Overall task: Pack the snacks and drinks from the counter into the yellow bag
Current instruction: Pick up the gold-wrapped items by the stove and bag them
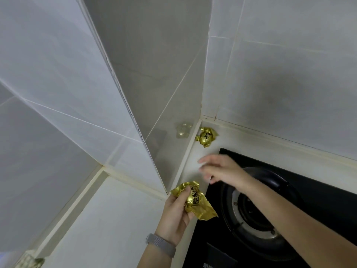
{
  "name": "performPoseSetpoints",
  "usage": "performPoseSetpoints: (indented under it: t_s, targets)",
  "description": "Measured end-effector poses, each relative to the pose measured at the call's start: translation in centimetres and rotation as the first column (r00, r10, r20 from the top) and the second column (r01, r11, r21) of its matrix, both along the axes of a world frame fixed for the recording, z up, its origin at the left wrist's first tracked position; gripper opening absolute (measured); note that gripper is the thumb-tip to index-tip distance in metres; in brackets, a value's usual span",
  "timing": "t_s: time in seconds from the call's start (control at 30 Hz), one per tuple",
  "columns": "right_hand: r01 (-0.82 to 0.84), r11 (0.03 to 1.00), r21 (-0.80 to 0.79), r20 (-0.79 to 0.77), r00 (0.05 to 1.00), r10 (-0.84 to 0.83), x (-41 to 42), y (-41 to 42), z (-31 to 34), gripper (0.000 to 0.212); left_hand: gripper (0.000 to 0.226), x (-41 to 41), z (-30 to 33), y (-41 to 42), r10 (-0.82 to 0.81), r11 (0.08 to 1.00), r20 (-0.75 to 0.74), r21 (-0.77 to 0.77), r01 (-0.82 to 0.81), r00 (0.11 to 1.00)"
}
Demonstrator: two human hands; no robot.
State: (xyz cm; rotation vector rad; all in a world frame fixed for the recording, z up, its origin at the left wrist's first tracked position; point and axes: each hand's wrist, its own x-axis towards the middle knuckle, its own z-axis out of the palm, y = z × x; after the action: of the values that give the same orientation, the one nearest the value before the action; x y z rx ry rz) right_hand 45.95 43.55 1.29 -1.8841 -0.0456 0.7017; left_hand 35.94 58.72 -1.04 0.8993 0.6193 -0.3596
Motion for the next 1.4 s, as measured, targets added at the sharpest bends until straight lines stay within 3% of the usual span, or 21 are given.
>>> performPoseSetpoints:
  t_s: [0.1,0.17,0.3,0.4,0.47,0.67,0.8,0.87,0.97,1.17,1.4]
  targets:
    - [0.198,0.963,-0.184,0.244,0.958,-0.150,4.9,-0.1,-2.6,0.037,0.033,-0.1,-0.1,0.1,-0.023,1.000,-0.025,0.009,0.023,0.999]
    - [0.194,0.921,-0.337,0.333,0.940,-0.076,8.1,0.2,-4.7,0.050,0.032,-0.2,-0.2,0.1,-0.029,1.000,-0.027,0.002,0.029,0.999]
    - [0.021,0.777,-0.629,0.289,0.935,0.208,12.8,0.8,-7.9,0.081,0.029,-0.6,-0.1,-0.1,-0.039,0.999,-0.020,-0.010,0.039,0.999]
    - [-0.053,0.661,-0.748,0.219,0.921,0.322,14.3,1.2,-9.5,0.085,0.030,-0.8,-0.1,-0.3,-0.043,0.999,-0.019,-0.022,0.043,0.999]
    - [-0.049,0.639,-0.768,0.215,0.919,0.329,14.9,1.4,-10.2,0.082,0.029,-0.8,-0.2,-0.2,-0.047,0.999,-0.005,-0.022,0.047,0.999]
    - [0.127,0.771,-0.624,0.406,0.896,0.181,13.6,1.0,-12.5,0.053,0.031,-0.5,-0.5,0.3,0.004,1.000,0.000,0.005,-0.004,1.000]
    - [0.352,0.915,-0.198,0.393,0.883,-0.255,9.7,0.8,-11.0,0.046,0.027,-0.9,-0.6,0.8,0.019,1.000,0.020,0.014,-0.019,1.000]
    - [0.490,0.868,0.082,0.187,0.848,-0.496,6.5,0.6,-8.9,0.035,0.026,-1.2,-0.5,0.9,0.012,1.000,0.040,0.010,-0.013,0.999]
    - [0.581,0.749,0.319,-0.105,0.807,-0.581,0.7,-0.1,-5.6,0.021,0.028,-1.5,-0.1,0.9,0.007,1.000,0.051,0.011,-0.008,0.999]
    - [0.711,0.557,0.429,-0.358,0.700,-0.618,-9.1,-1.8,-1.6,0.026,0.033,-2.8,0.6,0.8,0.001,1.000,0.066,0.018,-0.002,0.998]
    - [0.812,0.400,0.426,-0.482,0.577,-0.659,-16.3,-4.3,0.5,0.034,0.032,-5.7,1.5,-0.8,-0.113,0.993,0.045,0.040,0.111,0.993]
